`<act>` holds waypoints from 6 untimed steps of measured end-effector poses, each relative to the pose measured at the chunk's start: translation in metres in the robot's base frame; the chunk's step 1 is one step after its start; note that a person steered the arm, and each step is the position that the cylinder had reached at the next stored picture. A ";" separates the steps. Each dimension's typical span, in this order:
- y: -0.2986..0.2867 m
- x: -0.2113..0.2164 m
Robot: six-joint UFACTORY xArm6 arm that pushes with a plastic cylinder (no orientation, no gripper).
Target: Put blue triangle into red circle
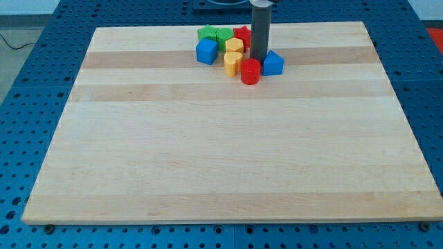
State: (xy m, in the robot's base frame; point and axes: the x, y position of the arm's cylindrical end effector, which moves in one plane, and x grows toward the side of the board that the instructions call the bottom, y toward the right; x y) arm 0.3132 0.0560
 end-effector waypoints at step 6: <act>0.088 0.017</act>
